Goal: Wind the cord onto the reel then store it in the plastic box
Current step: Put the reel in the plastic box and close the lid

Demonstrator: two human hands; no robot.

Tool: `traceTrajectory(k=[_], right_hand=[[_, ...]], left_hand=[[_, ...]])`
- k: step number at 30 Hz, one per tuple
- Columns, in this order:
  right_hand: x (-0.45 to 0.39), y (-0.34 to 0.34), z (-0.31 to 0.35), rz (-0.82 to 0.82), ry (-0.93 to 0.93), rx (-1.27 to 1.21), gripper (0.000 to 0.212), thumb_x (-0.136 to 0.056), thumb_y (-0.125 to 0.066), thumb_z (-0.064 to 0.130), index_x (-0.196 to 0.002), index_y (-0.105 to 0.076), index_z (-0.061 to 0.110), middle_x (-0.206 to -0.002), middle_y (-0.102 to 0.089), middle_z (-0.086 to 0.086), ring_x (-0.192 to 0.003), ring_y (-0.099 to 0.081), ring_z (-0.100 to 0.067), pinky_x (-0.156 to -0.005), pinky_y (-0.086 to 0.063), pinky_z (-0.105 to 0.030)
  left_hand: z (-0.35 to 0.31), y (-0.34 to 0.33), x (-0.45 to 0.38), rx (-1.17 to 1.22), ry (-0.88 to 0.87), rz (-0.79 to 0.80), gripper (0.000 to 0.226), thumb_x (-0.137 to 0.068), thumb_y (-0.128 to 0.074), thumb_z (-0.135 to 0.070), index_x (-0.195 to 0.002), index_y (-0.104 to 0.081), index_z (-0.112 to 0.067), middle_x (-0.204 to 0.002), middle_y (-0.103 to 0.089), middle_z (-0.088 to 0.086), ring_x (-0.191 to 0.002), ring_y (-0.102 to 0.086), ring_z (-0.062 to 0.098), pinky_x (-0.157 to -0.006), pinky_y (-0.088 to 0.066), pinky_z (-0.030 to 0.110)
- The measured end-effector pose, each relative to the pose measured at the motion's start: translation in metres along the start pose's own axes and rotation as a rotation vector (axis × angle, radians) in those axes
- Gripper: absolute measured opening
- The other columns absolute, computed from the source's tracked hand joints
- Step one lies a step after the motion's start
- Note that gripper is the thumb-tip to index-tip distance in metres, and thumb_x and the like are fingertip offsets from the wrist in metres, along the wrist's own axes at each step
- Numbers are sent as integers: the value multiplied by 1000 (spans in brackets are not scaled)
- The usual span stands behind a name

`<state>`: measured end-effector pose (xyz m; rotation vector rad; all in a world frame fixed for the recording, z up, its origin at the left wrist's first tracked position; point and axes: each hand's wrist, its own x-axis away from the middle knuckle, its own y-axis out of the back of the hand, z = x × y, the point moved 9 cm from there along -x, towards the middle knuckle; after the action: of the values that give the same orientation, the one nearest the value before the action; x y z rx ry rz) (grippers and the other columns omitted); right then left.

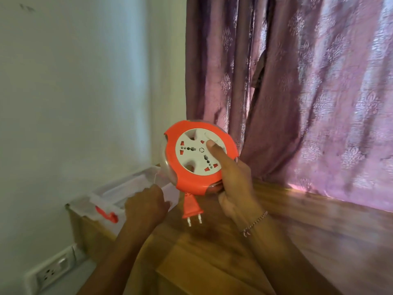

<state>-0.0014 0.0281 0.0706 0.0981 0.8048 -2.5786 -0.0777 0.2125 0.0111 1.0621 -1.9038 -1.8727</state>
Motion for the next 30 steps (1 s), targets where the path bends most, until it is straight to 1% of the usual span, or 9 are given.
traceTrajectory(k=[2, 5, 11, 15, 21, 25, 27, 29, 30], right_hand=[[3, -6, -6, 17, -10, -4, 36, -75, -86, 20, -107, -74, 9, -96, -78, -11, -90, -75, -27, -85, -59, -53], [5, -3, -5, 6, -8, 7, 33, -76, -85, 20, -106, -74, 9, -95, -78, -11, -89, -76, -27, -85, -59, -51], [4, 29, 17, -58, 37, 25, 34, -76, -85, 20, -106, -74, 8, -97, -77, -13, -91, -75, -29, -86, -58, -55], [5, 60, 37, -125, 74, 19, 37, -74, -86, 20, -107, -74, 7, -98, -77, -15, -92, -75, -31, -86, -57, -55], [14, 115, 74, -217, 149, 54, 41, -77, -83, 22, -114, -71, 8, -99, -77, -11, -91, -75, -26, -77, -61, -44], [24, 153, 102, -275, 194, 110, 41, -79, -82, 26, -116, -71, 13, -101, -78, -8, -92, -75, -25, -83, -60, -48], [31, 172, 116, -304, 211, 130, 41, -79, -82, 27, -117, -70, 15, -102, -78, -6, -93, -75, -25, -85, -59, -50], [37, 190, 131, -329, 231, 141, 43, -79, -82, 27, -118, -70, 15, -103, -77, -7, -94, -75, -25, -86, -59, -51], [40, 199, 137, -341, 238, 148, 43, -79, -82, 27, -118, -70, 15, -104, -77, -7, -95, -74, -26, -87, -58, -51]], left_hand=[[1, -3, 3, -56, -10, -62, 41, -102, -52, -52, -119, -57, -15, -109, -74, 2, -97, -73, 20, -68, -42, 28], [-4, -3, 5, -119, -32, -138, 39, -106, -44, -51, -118, -61, -19, -104, -75, -1, -92, -74, 17, -64, -40, 26], [-46, -6, 7, -81, -227, -158, 41, -107, -39, -52, -129, -59, -24, -116, -75, -1, -102, -73, 18, -77, -51, 28], [-101, -11, 14, 2, -441, -112, 42, -107, -36, -51, -131, -58, -25, -121, -74, 0, -107, -72, 19, -92, -57, 33], [-187, -10, 52, 80, -677, -7, 32, -107, -42, -34, -121, -64, -15, -119, -73, 8, -110, -69, 27, -94, -53, 36], [-236, -10, 83, 257, -761, 145, 55, -101, -35, -47, -122, -67, -8, -124, -71, 14, -119, -66, 31, -106, -48, 38], [-259, -12, 99, 320, -783, 175, 51, -103, -45, -47, -125, -67, -6, -128, -69, 14, -123, -63, 30, -109, -46, 38], [-282, -11, 114, 396, -843, 129, 45, -103, -54, -48, -129, -67, -13, -131, -70, 9, -122, -65, 24, -111, -46, 37], [-293, -13, 122, 427, -871, 151, 47, -101, -54, -51, -133, -65, -17, -135, -69, 6, -123, -64, 22, -113, -45, 36]])
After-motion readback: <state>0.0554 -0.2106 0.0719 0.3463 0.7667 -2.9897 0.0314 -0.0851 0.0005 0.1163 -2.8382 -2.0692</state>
